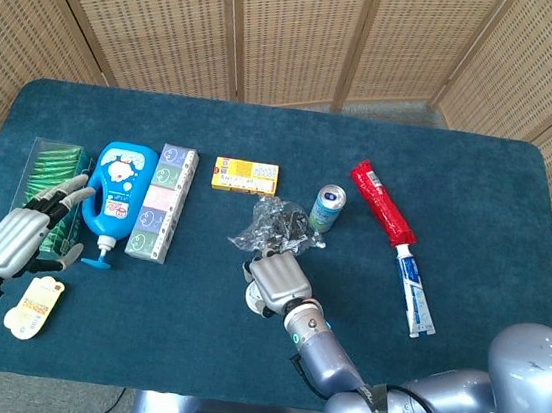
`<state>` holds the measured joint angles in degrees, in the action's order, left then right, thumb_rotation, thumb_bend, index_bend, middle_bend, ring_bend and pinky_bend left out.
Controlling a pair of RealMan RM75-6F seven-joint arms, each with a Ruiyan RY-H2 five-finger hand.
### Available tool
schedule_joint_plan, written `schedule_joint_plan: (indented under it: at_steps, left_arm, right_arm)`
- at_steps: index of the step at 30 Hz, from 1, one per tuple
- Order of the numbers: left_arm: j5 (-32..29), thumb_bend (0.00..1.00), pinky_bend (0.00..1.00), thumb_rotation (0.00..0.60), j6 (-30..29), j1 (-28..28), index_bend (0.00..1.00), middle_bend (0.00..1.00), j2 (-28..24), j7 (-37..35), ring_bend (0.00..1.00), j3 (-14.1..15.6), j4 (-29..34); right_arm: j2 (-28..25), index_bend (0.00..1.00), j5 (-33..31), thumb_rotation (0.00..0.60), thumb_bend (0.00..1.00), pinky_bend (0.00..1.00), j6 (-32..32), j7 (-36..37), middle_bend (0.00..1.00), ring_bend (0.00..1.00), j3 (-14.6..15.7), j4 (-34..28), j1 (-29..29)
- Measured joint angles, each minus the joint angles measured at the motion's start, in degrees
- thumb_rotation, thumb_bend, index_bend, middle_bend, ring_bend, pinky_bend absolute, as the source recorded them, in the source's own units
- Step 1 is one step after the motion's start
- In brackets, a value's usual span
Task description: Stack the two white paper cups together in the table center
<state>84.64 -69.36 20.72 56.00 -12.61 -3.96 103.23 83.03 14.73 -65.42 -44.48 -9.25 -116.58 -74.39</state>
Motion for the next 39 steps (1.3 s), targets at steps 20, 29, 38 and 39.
schedule_joint_plan:
  at_steps: [20,29,38,39]
  left_arm:
    - [0.2,0.47,0.1,0.6,-0.6,-0.3,0.07,0.0,-0.6,0.8,0.0,0.0,1.1]
    - [0.4,0.47,0.09,0.6,-0.9,-0.7,0.07,0.0,-0.9,2.5,0.0,0.3,2.7]
    - [-0.4,0.47,0.06,0.6,-2.2,-1.8,0.05,0.0,-1.5,3.9,0.0,0.5,4.0]
    - [-0.6,0.47,0.06,0.6,-2.3,-2.0,0.05,0.0,-1.6,4.0,0.0,0.6,4.0]
  right_arm:
    - [-0.8,0.0,2.2,0.6,0.34,0.39,0.1,0.5,0.06,0.0,1.0,-0.9,2.1]
    - [-8.1,0.0,7.4,0.6,0.33,0.39,-1.5,4.7,0.08,0.0,1.3,-4.7,6.7]
    - [-15.1,0.0,20.2,0.6,0.34,0.35,-3.1,12.6,0.08,0.0,3.0,-5.4,14.9]
    - [-15.7,0.0,22.6,0.6,0.34,0.34,-3.6,13.7,0.08,0.0,3.4,-5.0,16.3]
